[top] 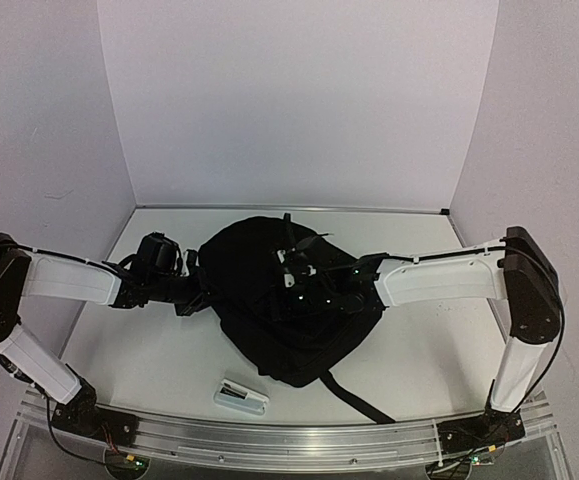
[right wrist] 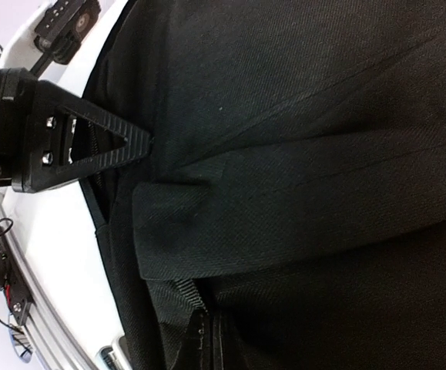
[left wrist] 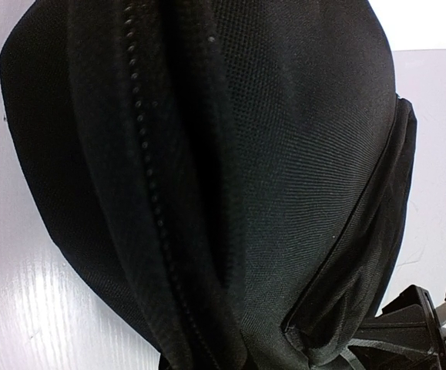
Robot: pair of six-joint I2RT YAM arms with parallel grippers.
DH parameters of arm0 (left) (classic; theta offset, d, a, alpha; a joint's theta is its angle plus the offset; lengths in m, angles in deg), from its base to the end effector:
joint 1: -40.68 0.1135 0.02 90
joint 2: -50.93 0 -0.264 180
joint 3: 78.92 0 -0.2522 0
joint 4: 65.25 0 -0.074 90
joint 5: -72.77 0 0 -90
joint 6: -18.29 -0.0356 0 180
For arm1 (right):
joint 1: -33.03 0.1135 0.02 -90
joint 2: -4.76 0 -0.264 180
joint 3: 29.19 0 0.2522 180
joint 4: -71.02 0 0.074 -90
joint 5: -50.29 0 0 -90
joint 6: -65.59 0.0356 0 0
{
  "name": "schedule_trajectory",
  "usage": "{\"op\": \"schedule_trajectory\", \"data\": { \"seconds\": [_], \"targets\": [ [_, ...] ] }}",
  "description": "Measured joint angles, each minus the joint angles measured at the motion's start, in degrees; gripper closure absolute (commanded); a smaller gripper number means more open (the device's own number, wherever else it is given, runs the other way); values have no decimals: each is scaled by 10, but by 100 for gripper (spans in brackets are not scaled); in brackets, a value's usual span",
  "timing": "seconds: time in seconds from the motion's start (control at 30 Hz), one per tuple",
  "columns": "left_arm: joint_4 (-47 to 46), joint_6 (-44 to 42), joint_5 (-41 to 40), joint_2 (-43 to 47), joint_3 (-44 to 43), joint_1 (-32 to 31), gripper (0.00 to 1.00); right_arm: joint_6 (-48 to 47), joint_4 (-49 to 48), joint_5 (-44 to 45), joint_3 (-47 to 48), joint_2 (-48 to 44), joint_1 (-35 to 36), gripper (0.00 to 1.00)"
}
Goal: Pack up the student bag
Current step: Adjust the student bag at the center of the board, then unzip the student bag at the center of the board.
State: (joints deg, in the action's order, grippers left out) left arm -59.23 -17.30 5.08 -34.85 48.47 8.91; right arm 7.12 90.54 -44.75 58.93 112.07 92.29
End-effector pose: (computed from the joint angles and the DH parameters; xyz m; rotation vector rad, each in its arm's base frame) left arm 0.2433 -0.1666 0.1712 -0.2605 2.4908 -1.1681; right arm 0.2131 0.3644 0.2142 -0.6297 2.3376 0.9021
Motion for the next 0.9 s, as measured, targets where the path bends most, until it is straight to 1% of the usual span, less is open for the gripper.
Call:
{"op": "schedule_trajectory", "data": {
  "seconds": [0.17,0.33,0.5,0.7,0.9],
  "targets": [
    [2,-4,-3,0,0,-1,100,-2,0,45,0,-2,2,100],
    [8,-10,-9,3,-1,-2,100,-7,15,124,0,-23,3,100],
    [22,-19,-14,21,-1,-2,100,-14,30,181,2,-40,6,100],
    [37,-21,-15,40,-1,4,100,-17,48,206,6,-40,-6,100],
    [57,-25,-16,63,1,11,100,-24,56,205,6,-48,-46,100]
  ]
}}
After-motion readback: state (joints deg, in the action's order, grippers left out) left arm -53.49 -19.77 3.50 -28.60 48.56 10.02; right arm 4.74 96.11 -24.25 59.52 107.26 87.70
